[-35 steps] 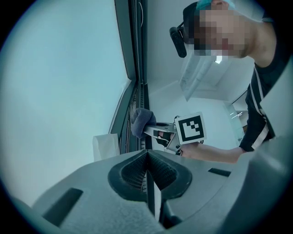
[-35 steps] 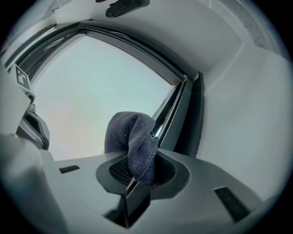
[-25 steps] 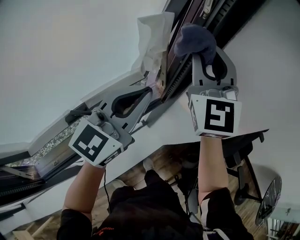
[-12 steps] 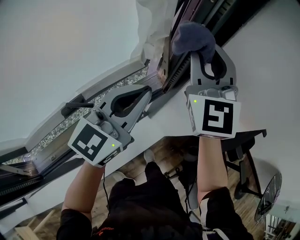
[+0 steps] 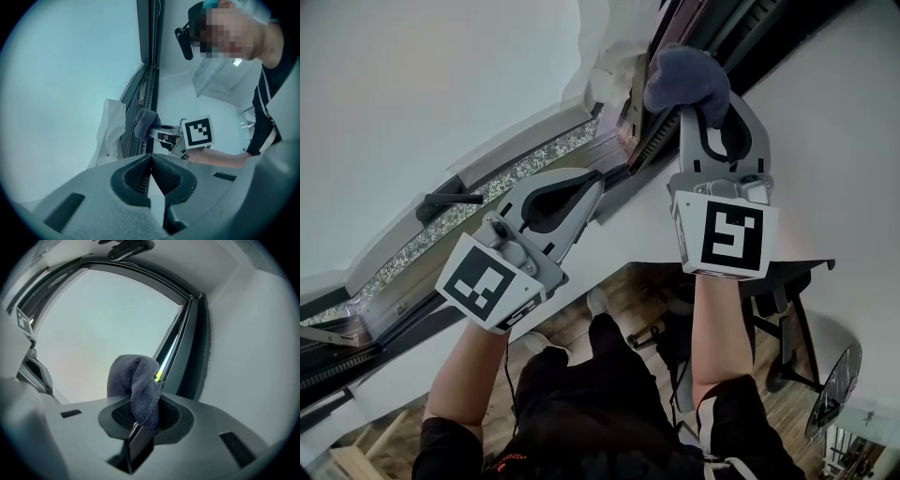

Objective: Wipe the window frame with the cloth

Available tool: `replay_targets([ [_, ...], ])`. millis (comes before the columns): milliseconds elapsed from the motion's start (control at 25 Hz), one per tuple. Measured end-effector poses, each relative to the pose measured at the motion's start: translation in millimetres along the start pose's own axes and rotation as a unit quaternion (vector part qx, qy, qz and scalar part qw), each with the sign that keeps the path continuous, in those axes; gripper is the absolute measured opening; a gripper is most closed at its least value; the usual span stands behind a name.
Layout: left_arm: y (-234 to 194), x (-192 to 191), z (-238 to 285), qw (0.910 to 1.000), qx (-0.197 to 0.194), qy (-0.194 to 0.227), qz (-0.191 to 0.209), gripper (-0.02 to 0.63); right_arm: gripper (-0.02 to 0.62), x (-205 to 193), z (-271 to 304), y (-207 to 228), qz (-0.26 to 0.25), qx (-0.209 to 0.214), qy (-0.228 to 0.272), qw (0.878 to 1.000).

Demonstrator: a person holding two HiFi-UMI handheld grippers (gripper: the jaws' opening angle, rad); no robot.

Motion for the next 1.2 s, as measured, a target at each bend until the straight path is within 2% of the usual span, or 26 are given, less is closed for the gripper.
replay_targets([
  [320,-4,-16,1,0.9998,0.005,-0.008,-0.014,0.02,0.071,-27,-2,-16,0.014,0.011,-0.019,1.0],
  [600,-7,-37,2,0.9993,0.008,-0.021,-0.029,0.02,0.071,-60,-5,-37,0.009,0.038,-0.053,0.998],
  [1200,-12,-81,0,0.9972,0.022,-0.047,-0.054,0.02,0.071,-124,-10,-77,0.053,0.06,-0.088,0.993],
])
Point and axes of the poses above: the fingertips, and each gripper's own axes: z forward along the fingers, y to its right, x out of its top, the point moved 7 cm from there along -z, backward along the fingers, and after that the axes turned 6 degrees about -z, right-handed, at the moved point
